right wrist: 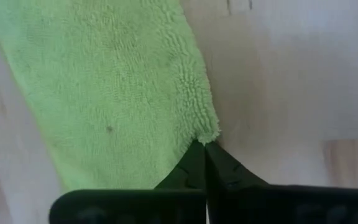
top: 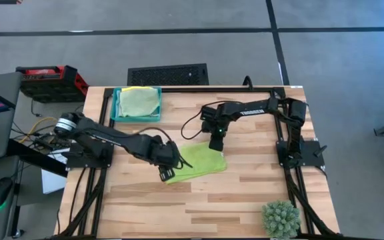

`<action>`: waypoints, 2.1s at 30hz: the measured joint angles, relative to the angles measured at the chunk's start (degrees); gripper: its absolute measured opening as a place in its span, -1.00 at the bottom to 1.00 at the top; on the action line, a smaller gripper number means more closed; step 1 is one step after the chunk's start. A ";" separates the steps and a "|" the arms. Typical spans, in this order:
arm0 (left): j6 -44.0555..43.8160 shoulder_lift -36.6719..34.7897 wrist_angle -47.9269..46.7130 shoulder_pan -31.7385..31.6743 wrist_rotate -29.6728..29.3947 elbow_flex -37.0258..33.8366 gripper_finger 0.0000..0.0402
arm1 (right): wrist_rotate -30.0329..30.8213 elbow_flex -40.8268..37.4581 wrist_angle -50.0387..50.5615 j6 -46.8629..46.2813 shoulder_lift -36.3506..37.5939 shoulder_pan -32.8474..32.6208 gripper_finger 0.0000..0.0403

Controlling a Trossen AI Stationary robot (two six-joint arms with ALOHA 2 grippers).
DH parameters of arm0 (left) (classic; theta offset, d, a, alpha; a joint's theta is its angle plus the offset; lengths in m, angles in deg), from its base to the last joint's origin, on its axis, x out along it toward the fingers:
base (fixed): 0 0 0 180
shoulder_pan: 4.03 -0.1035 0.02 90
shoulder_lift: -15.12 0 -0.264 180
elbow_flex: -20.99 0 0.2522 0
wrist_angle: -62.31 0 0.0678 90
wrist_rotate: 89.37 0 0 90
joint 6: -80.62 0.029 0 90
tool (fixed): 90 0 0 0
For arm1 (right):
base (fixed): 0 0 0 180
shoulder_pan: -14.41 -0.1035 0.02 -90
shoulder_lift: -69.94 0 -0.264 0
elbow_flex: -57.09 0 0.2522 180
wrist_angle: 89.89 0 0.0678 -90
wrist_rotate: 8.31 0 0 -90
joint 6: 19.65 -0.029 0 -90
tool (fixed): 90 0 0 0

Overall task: Fold microfiber towels
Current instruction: Fold the light green microfiber microfiber towel

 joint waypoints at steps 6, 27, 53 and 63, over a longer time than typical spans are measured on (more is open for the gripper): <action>0.18 4.18 -0.11 0.76 -0.36 -0.02 -0.12 | -1.76 2.79 5.76 0.87 0.00 0.06 -0.98; -11.66 -8.34 -4.49 4.14 -1.35 -0.02 -0.12 | -5.39 13.43 7.09 -6.15 0.17 -6.27 -0.99; -14.36 -16.25 -7.79 5.41 -1.41 0.00 -0.12 | -6.97 13.36 -25.80 -31.25 -2.08 -10.76 -0.99; -14.09 -16.25 -8.08 5.43 -1.36 0.00 -0.12 | -8.62 13.89 -30.22 -34.02 -4.47 -12.70 -0.99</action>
